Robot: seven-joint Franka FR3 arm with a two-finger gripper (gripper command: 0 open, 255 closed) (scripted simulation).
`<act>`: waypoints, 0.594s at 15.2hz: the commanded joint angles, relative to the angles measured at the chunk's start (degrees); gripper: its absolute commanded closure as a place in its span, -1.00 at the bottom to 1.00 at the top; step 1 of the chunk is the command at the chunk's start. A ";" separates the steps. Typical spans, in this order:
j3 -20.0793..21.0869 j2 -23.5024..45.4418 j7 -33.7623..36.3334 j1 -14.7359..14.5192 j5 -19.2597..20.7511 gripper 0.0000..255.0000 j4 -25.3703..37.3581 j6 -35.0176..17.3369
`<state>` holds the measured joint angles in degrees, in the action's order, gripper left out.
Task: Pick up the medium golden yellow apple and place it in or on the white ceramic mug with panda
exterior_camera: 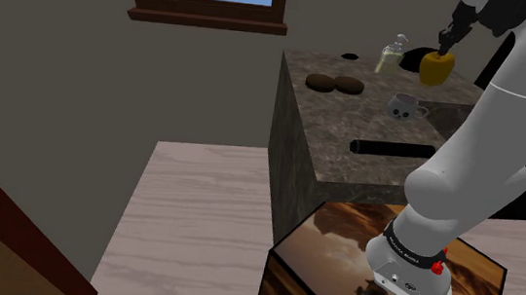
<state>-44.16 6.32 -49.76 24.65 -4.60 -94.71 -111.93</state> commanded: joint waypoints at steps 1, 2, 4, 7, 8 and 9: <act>0.08 -0.08 0.10 -0.14 0.07 1.00 -1.60 -1.58; 0.10 -0.10 0.10 -0.18 0.07 1.00 -2.38 -2.35; 0.14 -0.09 0.06 -0.23 0.03 1.00 -3.91 -3.89; 0.20 0.07 -0.06 -0.26 -0.16 1.00 -6.08 -6.16; 0.22 0.15 -0.12 -0.26 -0.25 1.00 -6.77 -6.91; 0.24 0.25 -0.20 -0.26 -0.35 1.00 -7.44 -7.66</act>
<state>-43.94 6.59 -49.96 24.43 -4.94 -101.38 -118.79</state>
